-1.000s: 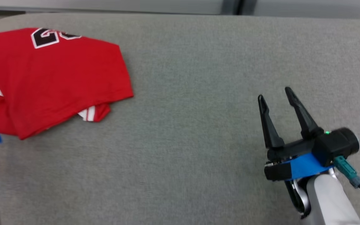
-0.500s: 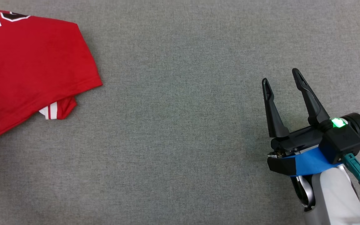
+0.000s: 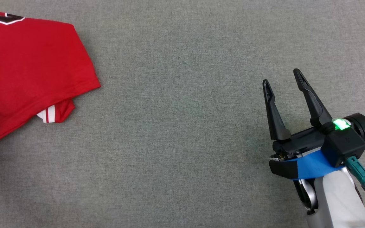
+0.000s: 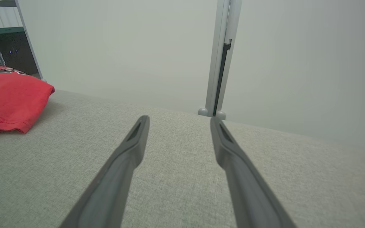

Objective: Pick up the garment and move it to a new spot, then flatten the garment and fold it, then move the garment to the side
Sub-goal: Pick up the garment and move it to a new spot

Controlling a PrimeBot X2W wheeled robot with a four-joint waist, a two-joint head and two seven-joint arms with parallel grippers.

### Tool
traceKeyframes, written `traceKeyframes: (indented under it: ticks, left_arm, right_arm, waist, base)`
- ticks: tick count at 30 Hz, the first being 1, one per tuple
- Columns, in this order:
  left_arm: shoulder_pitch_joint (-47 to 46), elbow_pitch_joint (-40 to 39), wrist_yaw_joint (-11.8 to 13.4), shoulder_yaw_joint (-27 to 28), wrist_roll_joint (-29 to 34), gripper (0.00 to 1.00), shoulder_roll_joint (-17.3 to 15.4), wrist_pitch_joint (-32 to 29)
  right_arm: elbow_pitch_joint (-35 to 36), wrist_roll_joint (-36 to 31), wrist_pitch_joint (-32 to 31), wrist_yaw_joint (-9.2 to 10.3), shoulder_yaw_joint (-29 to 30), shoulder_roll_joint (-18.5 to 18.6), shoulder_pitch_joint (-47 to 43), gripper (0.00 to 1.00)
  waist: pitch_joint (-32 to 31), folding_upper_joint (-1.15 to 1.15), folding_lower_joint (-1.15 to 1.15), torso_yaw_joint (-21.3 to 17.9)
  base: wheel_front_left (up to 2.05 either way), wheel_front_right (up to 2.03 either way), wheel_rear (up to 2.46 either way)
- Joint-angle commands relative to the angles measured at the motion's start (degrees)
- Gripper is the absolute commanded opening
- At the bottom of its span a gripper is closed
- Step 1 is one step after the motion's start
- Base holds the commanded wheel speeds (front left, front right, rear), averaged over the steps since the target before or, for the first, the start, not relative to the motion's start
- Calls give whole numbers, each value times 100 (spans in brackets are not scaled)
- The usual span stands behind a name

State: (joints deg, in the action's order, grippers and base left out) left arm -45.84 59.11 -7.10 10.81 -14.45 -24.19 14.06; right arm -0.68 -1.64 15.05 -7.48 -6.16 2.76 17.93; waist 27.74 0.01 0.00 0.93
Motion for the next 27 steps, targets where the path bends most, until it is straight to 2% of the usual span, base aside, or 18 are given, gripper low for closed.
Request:
traceKeyframes:
  ticks: [1, 10, 19, 27]
  left_arm:
    - [-95, 74, -36, -54, -44, 0, -25, 20]
    - [-121, -120, -50, -187, -213, 0, -196, 120]
    - [-17, -1688, -37, -279, -222, 0, -352, 121]
    - [-244, -2922, -37, -673, -169, 0, -552, 122]
  right_arm:
    - [5, -24, 20, -3, -5, 22, -6, 100]
    - [-100, 161, 20, -3, -50, 22, -3, 100]
    - [-211, 454, 20, -3, -144, 22, -51, 100]
    - [-304, 733, 20, -3, -168, 22, -149, 100]
  waist:
    - [-34, -1, 0, -17]
    - [-348, -1, 0, -47]
    - [-776, -1, 0, -149]
    - [-1003, -1, 0, -429]
  base:
    - [0, 0, 0]
    - [0, 0, 0]
    - [0, 0, 0]
    - [0, 0, 0]
